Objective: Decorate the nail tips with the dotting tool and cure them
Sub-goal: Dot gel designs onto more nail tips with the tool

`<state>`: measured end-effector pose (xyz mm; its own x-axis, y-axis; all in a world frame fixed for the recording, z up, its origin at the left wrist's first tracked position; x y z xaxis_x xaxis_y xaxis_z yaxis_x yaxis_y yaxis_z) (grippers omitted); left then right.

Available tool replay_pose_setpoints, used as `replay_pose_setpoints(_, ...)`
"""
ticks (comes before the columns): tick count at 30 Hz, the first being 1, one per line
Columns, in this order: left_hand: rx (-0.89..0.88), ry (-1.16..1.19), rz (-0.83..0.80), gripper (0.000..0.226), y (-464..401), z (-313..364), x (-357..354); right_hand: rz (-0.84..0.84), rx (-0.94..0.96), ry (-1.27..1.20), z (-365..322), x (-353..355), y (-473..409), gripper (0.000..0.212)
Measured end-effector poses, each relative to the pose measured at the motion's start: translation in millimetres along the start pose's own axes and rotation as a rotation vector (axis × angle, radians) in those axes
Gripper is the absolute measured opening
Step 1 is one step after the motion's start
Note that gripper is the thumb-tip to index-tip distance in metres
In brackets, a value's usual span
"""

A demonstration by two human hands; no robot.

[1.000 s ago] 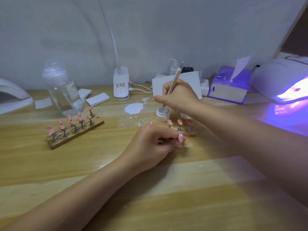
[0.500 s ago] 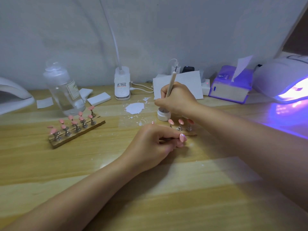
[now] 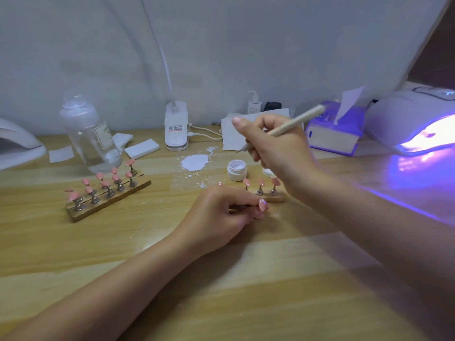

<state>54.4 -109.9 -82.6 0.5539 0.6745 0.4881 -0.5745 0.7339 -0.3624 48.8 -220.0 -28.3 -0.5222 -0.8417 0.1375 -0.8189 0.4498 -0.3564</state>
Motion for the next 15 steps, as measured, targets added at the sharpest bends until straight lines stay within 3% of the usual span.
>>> replay_pose_setpoints(8,0.018,0.012,0.005,0.014,0,-1,1,0.051,-0.052,-0.190,13,29,52,0.031)
replay_pose_setpoints(15,0.034,0.010,-0.005,0.016,0,-4,1,0.086,-0.025,-0.175,22,29,60,0.042)
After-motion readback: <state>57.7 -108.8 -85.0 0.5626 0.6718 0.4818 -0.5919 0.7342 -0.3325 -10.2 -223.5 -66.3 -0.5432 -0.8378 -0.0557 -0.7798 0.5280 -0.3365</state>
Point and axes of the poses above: each hand's wrist, its own y-axis away from the middle knuckle, its own x-axis out of the back of the hand, z = x × y, the point moved 5 cm from there along -y, towards the middle knuckle, and after that the axes turned 1 degree about -x, right-handed, at the moved point
